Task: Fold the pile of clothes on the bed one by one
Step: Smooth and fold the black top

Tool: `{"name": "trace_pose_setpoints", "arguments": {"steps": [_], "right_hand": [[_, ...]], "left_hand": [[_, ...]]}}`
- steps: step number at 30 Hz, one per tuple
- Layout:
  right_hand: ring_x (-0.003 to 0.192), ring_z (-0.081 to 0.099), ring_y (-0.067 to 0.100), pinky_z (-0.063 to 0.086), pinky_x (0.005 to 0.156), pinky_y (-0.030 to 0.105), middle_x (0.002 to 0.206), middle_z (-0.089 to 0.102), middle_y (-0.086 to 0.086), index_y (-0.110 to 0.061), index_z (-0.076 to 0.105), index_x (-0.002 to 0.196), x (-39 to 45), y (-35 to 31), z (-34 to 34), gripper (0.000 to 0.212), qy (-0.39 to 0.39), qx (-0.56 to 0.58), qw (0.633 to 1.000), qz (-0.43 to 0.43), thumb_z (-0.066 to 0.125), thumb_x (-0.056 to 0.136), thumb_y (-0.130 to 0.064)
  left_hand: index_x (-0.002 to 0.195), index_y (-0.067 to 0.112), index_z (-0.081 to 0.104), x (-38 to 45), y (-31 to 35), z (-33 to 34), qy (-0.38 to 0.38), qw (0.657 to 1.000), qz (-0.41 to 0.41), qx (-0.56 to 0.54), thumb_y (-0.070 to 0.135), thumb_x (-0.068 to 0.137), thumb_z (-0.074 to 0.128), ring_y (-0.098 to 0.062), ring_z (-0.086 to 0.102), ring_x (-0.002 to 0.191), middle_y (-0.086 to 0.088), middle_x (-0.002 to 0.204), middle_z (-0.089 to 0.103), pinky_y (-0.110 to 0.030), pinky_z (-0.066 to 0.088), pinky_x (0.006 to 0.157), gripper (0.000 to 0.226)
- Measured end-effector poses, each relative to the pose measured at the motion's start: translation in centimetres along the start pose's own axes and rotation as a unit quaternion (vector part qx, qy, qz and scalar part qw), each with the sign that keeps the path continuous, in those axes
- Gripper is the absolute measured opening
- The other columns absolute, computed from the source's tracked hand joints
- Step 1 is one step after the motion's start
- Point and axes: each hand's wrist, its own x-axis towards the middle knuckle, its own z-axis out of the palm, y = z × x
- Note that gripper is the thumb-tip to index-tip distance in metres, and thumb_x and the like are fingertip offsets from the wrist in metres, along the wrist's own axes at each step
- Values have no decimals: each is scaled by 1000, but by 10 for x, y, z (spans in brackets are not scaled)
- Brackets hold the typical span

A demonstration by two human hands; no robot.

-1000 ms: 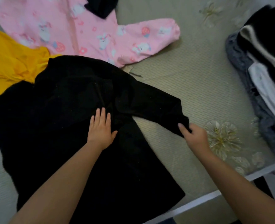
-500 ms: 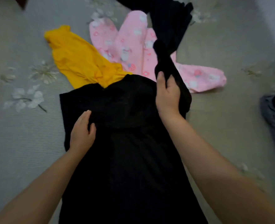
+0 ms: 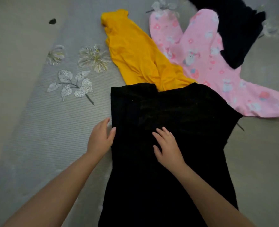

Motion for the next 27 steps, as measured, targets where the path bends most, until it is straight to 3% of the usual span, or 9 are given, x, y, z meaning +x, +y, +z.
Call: {"name": "trace_pose_setpoints", "arguments": {"steps": [3, 6, 10, 13, 16, 18, 21, 23, 27], "right_hand": [[113, 53, 44, 40, 92, 58, 115, 61, 24, 5, 62, 110, -14, 36, -22, 53, 71, -97, 992, 25, 80, 59, 5], [109, 53, 51, 39, 86, 64, 116, 57, 31, 10, 60, 110, -18, 68, -38, 63, 98, -160, 980, 71, 82, 51, 8], [140, 11, 37, 14, 112, 49, 151, 13, 24, 3, 19, 142, -27, 103, -51, 70, -3, -225, 954, 197, 55, 84, -10], [143, -4, 28, 1, 115, 41, 154, -3, 15, -3, 2, 145, -24, 120, -53, 66, -12, -235, 952, 198, 39, 92, -12], [142, 3, 35, 4, 114, 43, 152, 5, 22, 4, 9, 143, -17, 120, -59, 67, -4, -241, 954, 179, 45, 87, -1], [129, 27, 52, 21, 107, 51, 139, 30, 36, 16, 32, 132, -19, 121, -61, 73, 20, -232, 962, 143, 60, 65, 19], [108, 48, 56, 35, 89, 57, 117, 51, 41, 21, 51, 113, -29, 116, -52, 80, 22, -235, 967, 92, 73, 37, 24], [108, 50, 54, 40, 87, 56, 117, 52, 39, 19, 53, 113, -31, 112, -48, 79, -2, -233, 969, 82, 80, 39, 14], [127, 32, 51, 19, 102, 54, 138, 35, 33, 10, 40, 130, -35, 122, -63, 68, -29, -155, 986, 56, 67, 69, -4]], "left_hand": [[134, -1, 39, 30, 21, 21, 16, 1000, -9, -6, 25, 93, 50, -30, 44, 122, -18, 131, 50, -36, 32, 100, 50], [135, 4, 38, 58, 39, 36, 8, 997, -58, 41, 38, 93, 45, -31, 46, 117, -16, 126, 52, -40, 37, 96, 55], [129, 2, 41, 74, 65, 50, -44, 988, -96, 112, 41, 91, 48, -35, 49, 112, -19, 122, 53, -41, 40, 90, 55], [129, 1, 42, 76, 81, 57, -37, 991, -127, 22, 27, 94, 47, -34, 50, 113, -19, 123, 53, -39, 40, 92, 44], [131, 1, 43, 73, 78, 46, 59, 990, -111, -69, 17, 96, 42, -33, 47, 117, -20, 127, 51, -37, 35, 96, 39], [128, -2, 44, 66, 66, 34, 105, 989, -88, -54, 13, 95, 42, -36, 47, 116, -23, 125, 52, -38, 35, 94, 36], [127, -5, 44, 49, 48, 31, 82, 991, -108, -1, 8, 93, 43, -39, 48, 113, -26, 121, 52, -42, 36, 92, 35], [130, -4, 39, 41, 43, 37, 43, 989, -138, 22, 8, 93, 45, -38, 45, 116, -26, 125, 49, -43, 35, 95, 40], [134, -9, 33, 31, 55, 45, 57, 990, -79, 107, 2, 84, 57, -46, 37, 121, -33, 129, 41, -50, 30, 100, 56]]}}
